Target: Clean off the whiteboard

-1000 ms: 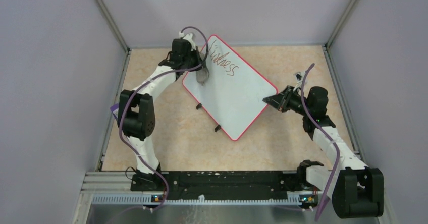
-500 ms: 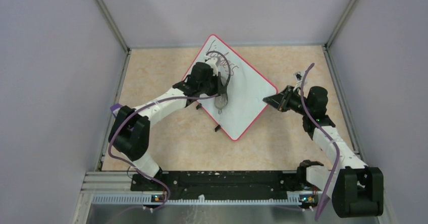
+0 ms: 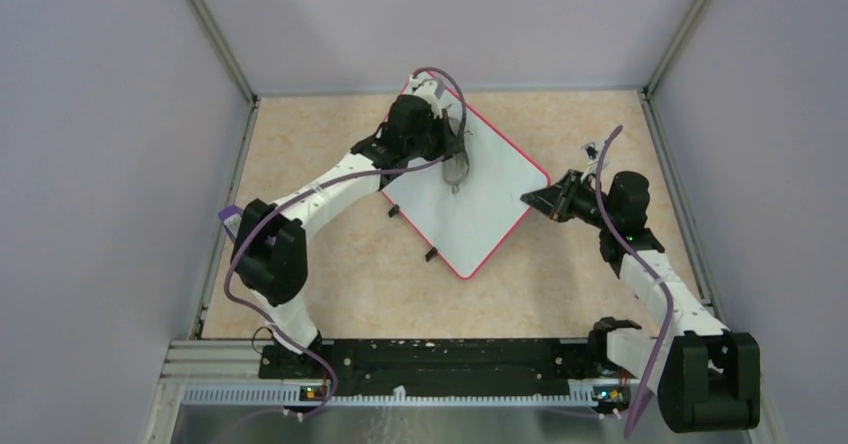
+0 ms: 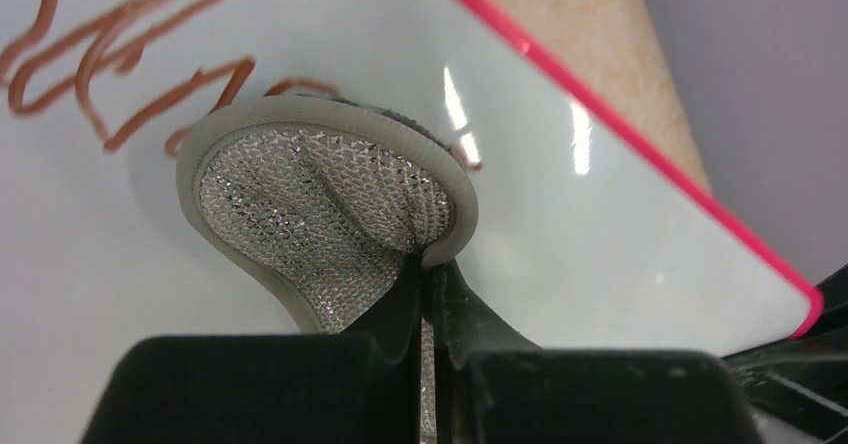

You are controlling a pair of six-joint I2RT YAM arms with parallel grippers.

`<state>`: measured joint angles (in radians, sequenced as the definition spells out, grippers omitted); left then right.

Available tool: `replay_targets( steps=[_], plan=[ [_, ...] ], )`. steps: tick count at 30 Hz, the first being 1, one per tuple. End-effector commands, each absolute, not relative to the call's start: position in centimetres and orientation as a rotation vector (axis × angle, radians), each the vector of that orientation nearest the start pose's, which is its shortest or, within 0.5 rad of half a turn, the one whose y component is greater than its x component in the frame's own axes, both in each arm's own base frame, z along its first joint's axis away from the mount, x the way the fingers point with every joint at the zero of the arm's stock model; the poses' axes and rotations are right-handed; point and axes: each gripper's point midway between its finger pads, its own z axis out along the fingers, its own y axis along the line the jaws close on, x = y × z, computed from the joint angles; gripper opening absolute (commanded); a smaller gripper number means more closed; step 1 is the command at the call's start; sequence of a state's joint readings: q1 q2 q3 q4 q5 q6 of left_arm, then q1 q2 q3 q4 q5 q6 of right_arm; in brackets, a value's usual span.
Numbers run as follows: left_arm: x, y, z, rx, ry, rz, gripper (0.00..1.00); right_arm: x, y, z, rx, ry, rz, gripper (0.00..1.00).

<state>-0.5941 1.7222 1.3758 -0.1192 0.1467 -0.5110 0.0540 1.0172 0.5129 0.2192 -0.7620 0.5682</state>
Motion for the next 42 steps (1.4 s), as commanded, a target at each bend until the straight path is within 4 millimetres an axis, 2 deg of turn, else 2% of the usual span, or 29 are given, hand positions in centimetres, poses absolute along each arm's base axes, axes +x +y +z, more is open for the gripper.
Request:
replay_targets(
  steps=[1, 3, 6, 10, 12, 16, 21, 23, 25, 28, 30, 34, 38, 42],
  plan=[
    [42.0, -35.8, 25.4, 0.184, 1.999, -0.938, 0.0, 26.5, 16.2, 15.1, -0.129, 2.066, 1.13, 0.0],
    [42.4, -37.1, 26.7, 0.197, 1.967, -0.975, 0.0, 26.5, 16.2, 15.1, -0.13, 2.066, 1.128, 0.0],
    [42.8, -38.5, 27.5, 0.222, 1.95, -0.987, 0.0, 26.5, 16.2, 15.1, -0.13, 2.067, 1.128, 0.0],
    [43.5, -38.1, 27.3, 0.219, 1.954, -0.923, 0.0, 26.4, 16.2, 14.8, -0.126, 2.072, 1.126, 0.0],
    [43.8, -36.9, 26.8, 0.205, 1.958, -0.858, 0.0, 26.4, 16.2, 14.6, -0.124, 2.074, 1.128, 0.0],
    [44.2, -33.5, 24.0, 0.164, 2.006, -0.733, 0.0, 26.4, 16.2, 14.4, -0.123, 2.077, 1.133, 0.0],
    [44.1, -28.4, 17.7, 0.098, 2.159, -0.616, 0.0, 26.4, 16.3, 14.3, -0.124, 2.076, 1.137, 0.0],
    [44.1, -26.9, 15.9, 0.074, 2.201, -0.587, 0.0, 26.4, 16.3, 14.2, -0.125, 2.079, 1.14, 0.0],
    [44.2, -26.4, 14.9, 0.081, 2.231, -0.559, 0.0, 26.4, 16.3, 14.1, -0.123, 2.079, 1.14, 0.0],
    [44.4, -27.8, 15.4, 0.116, 2.254, -0.586, 0.0, 26.4, 16.3, 13.9, -0.122, 2.082, 1.143, 0.0],
    [44.5, -29.3, 16.6, 0.149, 2.227, -0.597, 0.0, 26.4, 16.4, 13.9, -0.122, 2.082, 1.145, 0.0],
    [44.5, -33.4, 20.0, 0.22, 2.14, -0.648, 0.0, 26.4, 16.4, 14.1, -0.125, 2.08, 1.143, 0.0],
    [44.1, -37.7, 24.4, 0.298, 2.033, -0.707, 0.0, 26.4, 16.3, 14.1, -0.123, 2.08, 1.138, 0.0],
    [44.1, -40.2, 27.2, 0.343, 1.954, -0.734, 0.0, 26.4, 16.3, 14.2, -0.122, 2.081, 1.136, 0.0]
  ],
)
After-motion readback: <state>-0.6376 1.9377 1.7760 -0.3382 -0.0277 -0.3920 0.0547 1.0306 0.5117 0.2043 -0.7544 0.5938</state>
